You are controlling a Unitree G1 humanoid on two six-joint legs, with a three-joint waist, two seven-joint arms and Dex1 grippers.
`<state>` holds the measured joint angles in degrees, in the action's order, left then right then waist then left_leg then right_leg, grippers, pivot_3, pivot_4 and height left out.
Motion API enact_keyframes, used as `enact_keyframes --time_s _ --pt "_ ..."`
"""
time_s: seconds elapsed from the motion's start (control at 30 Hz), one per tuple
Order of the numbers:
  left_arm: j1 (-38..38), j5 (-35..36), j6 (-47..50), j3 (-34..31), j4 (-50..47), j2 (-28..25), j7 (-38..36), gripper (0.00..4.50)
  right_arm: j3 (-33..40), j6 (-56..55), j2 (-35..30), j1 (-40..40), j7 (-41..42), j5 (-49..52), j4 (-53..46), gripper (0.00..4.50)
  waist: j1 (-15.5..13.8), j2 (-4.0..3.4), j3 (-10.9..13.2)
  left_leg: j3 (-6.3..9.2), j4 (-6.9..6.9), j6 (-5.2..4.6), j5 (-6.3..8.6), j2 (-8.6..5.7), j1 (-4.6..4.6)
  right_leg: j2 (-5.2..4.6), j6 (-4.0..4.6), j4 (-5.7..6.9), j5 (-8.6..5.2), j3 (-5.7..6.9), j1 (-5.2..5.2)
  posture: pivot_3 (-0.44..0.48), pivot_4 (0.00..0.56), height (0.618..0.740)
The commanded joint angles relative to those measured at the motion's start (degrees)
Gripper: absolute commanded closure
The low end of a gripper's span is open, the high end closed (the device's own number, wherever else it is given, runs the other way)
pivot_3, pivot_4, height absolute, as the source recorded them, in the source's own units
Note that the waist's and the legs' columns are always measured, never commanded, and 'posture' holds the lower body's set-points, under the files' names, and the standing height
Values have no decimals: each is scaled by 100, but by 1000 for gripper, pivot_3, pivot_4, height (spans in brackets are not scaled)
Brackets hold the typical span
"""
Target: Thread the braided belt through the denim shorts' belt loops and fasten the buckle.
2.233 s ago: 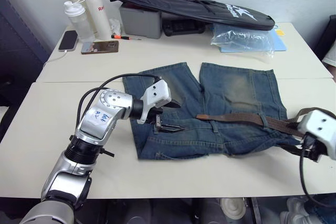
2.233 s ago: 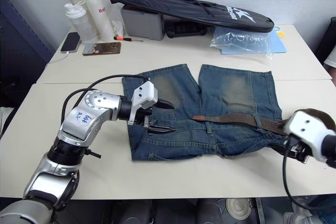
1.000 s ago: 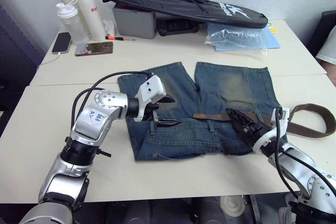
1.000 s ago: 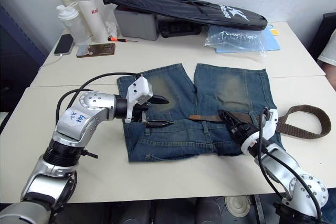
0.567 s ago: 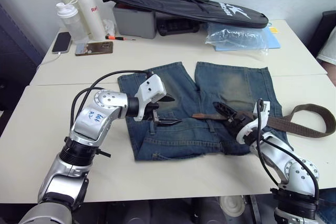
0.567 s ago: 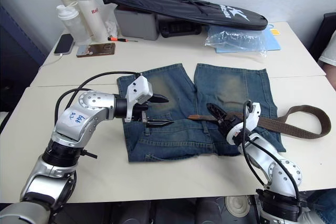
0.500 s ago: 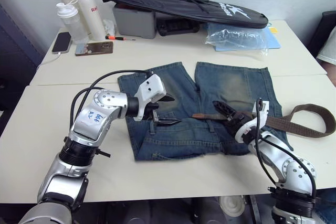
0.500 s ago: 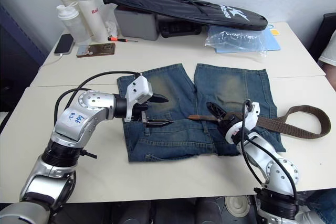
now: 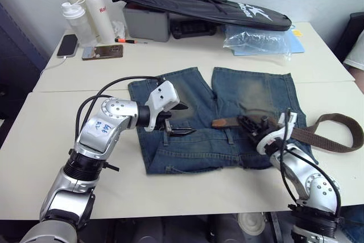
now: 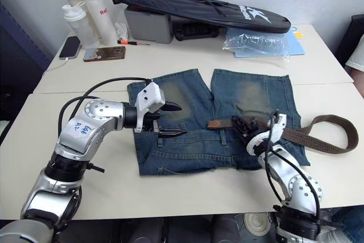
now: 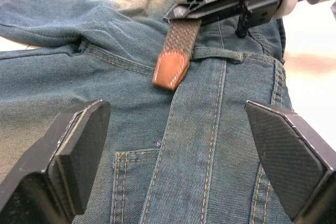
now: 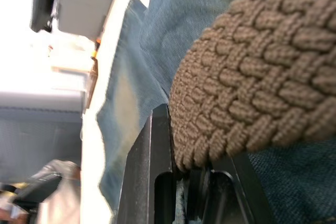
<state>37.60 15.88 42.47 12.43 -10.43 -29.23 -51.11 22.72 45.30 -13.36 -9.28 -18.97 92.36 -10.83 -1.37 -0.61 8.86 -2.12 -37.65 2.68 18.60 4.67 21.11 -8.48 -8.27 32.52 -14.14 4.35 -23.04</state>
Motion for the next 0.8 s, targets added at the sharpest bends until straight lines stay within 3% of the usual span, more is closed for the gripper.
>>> enact_keyframes --time_s 0.03,0.2,0.37,0.53,0.8 --pt "103 35 -123 55 -47 20 -61 0 603 -106 -377 237 240 898 -288 4410 -9 -8 5 0 1 0 0 0 2 0 0 -1 0 0 -1 0 150 740" --pt "144 24 -167 80 4 5 -101 0 855 69 -931 631 761 1173 -223 4410 0 -11 7 -7 22 3 -6 0 1 0 0 -1 0 0 -19 0 150 740" --pt "166 23 -174 103 0 -1 -129 0 743 153 -1434 1072 1760 325 -71 4410 -9 -11 7 -10 28 9 -11 0 2 0 0 -3 0 -1 -22 0 150 740" --pt "178 19 -184 93 -4 -44 -166 0 516 77 -1394 1176 2289 -222 -124 4410 -6 -11 7 -10 31 11 -12 0 0 0 -1 -1 0 -1 -24 0 150 740" --pt "181 11 -212 87 19 -86 -198 0 254 106 -1061 1010 2270 -175 -275 4410 -8 -11 7 -10 30 16 -15 0 1 0 -1 -1 0 -1 -24 0 150 740"
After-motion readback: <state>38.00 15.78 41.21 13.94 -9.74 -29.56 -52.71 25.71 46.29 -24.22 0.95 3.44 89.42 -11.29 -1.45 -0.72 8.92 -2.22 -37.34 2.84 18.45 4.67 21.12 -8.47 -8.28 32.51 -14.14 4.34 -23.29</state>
